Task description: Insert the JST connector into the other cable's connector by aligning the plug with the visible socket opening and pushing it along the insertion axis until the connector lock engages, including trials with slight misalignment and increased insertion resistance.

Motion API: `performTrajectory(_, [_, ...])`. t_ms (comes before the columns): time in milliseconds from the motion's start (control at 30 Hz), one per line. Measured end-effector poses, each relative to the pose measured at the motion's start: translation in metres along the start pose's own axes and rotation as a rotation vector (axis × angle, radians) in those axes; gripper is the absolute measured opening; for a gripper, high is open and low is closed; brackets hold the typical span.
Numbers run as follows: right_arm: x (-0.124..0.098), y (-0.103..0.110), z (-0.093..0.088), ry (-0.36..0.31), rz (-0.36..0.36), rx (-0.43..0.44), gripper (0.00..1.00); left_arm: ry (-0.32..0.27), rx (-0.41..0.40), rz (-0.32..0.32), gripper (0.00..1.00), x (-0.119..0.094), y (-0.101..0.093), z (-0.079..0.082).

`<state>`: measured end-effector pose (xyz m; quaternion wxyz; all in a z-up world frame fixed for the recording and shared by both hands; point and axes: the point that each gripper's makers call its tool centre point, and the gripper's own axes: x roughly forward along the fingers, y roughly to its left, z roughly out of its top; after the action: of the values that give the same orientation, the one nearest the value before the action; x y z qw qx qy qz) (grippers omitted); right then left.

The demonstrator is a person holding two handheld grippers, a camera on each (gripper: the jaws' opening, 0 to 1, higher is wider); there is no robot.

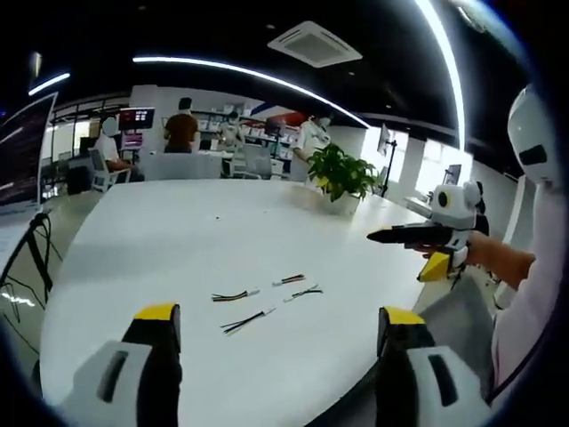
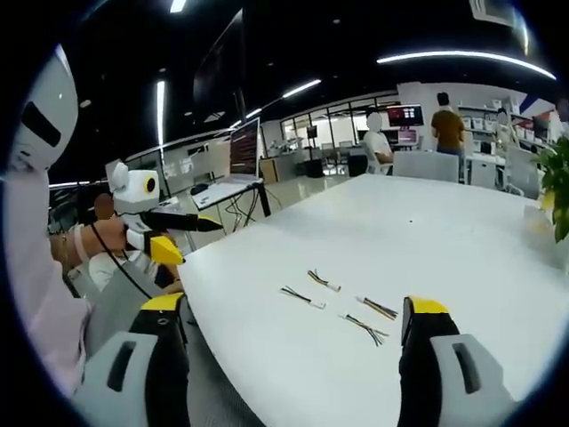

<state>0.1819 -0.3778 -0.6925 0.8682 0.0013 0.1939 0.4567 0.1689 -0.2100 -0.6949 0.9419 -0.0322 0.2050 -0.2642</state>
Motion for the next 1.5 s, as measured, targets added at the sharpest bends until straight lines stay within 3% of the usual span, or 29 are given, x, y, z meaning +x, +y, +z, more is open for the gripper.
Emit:
performTrajectory(200, [0.002,-0.003,-0.001,0.012,0.0,0.002,0.98,0.041,0.029,0.007,0.88,0.004,0.0,-0.008])
performTrajectory(500, [0.005,-0.005,-0.001,0.022,0.003,0.001,0.98,0.044,0.012,-0.004,0.87,0.007,-0.001,-0.008])
performTrajectory(600, [0.006,-0.005,-0.008,0.057,0.001,-0.015,0.98,0.036,0.009,-0.005,0.87,0.007,0.0,-0.006])
performTrajectory(967, [0.01,-0.007,-0.005,0.068,-0.001,-0.022,0.98,0.108,0.092,0.0,0.87,0.012,0.001,-0.016])
performTrajectory(1100, [0.012,-0.008,-0.004,0.071,0.002,-0.03,0.98,0.095,0.091,-0.015,0.86,0.015,0.0,-0.012])
performTrajectory(1500, [0.017,-0.023,0.022,-0.011,0.01,-0.003,0.97,0.075,0.102,-0.016,0.84,0.028,0.006,-0.001])
